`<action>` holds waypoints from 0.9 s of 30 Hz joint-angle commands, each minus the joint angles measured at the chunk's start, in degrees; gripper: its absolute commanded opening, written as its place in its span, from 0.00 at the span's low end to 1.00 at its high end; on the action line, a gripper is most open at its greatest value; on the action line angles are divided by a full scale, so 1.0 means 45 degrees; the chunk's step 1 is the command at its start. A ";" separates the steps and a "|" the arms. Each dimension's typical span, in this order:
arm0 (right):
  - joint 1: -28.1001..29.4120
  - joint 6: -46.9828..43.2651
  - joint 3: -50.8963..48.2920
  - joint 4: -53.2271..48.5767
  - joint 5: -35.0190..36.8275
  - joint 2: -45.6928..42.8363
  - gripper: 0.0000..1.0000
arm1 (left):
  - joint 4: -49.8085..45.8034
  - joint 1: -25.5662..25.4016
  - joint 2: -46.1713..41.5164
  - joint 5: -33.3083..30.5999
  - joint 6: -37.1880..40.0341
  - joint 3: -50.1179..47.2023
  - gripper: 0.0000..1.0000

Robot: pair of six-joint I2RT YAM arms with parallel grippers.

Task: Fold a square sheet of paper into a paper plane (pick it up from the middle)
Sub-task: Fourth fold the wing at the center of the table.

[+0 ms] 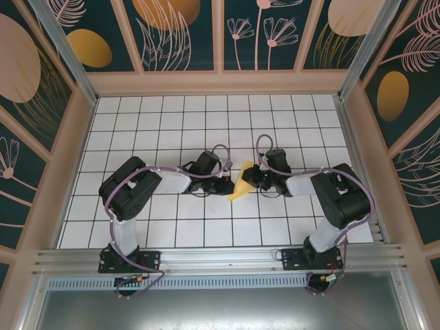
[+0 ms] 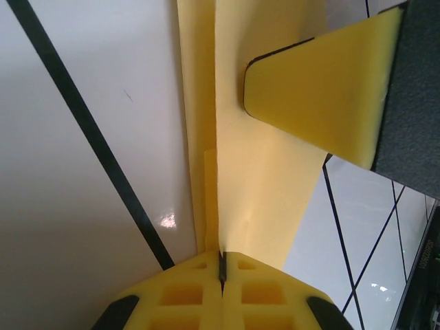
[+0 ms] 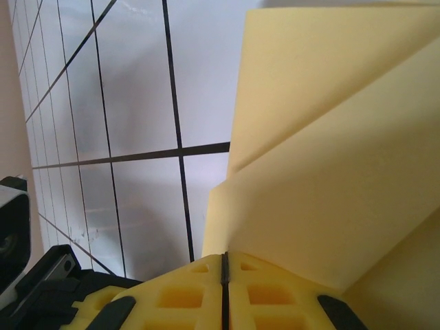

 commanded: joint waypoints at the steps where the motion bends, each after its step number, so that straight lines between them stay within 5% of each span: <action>1: -0.0049 -0.0196 0.0186 -0.0024 -0.0119 0.0150 0.09 | -0.0540 0.0045 0.0478 -0.0301 -0.0109 -0.0331 0.00; 27: -0.0061 -0.0491 -0.0326 -0.0673 0.0524 0.0541 0.08 | -0.0206 0.0054 -0.0681 0.1160 -0.0153 -0.0912 0.12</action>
